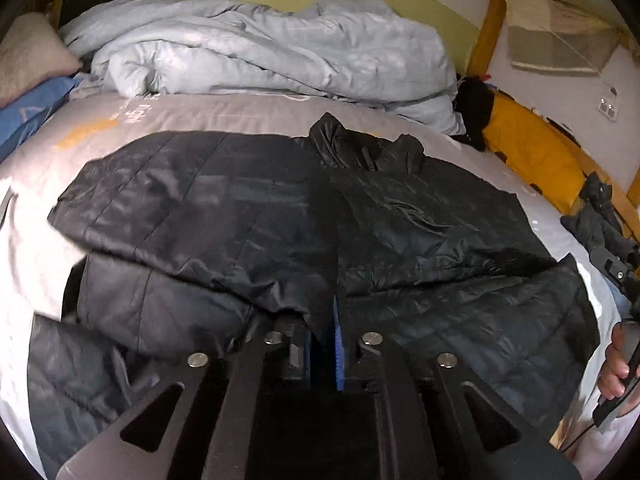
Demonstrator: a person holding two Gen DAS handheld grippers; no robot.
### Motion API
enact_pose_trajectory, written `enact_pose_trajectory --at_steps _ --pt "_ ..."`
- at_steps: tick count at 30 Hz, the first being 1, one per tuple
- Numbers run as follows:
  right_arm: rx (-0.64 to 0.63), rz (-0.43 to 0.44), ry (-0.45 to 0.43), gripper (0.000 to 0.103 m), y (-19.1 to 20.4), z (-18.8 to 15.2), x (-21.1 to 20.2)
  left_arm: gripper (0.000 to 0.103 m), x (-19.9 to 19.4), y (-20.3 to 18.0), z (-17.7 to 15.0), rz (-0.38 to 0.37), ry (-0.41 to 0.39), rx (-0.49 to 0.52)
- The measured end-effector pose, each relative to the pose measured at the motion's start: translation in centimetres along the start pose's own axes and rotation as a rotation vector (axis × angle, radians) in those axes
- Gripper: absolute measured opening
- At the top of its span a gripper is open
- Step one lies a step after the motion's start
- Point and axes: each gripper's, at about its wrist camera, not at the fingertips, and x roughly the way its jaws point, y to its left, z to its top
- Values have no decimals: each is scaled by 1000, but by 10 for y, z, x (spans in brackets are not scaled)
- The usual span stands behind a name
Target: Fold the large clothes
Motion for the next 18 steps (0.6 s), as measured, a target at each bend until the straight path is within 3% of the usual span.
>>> enact_pose_trajectory --at_steps 2,5,12,15,18 --pt "3 -3 -5 103 -2 1 0 34 -13 0 -1 -19 -11 -6" --pt "8 -1 -5 103 -3 2 -1 54 -37 4 5 -53 -57 -39" --pt "3 -3 -1 103 -1 0 0 67 -73 34 20 -6 -151 -126" --pt "0 -2 1 103 0 -1 0 69 -70 63 29 68 -150 -197" --pt "0 -2 2 103 -1 -1 1 70 -59 100 37 85 -119 -322"
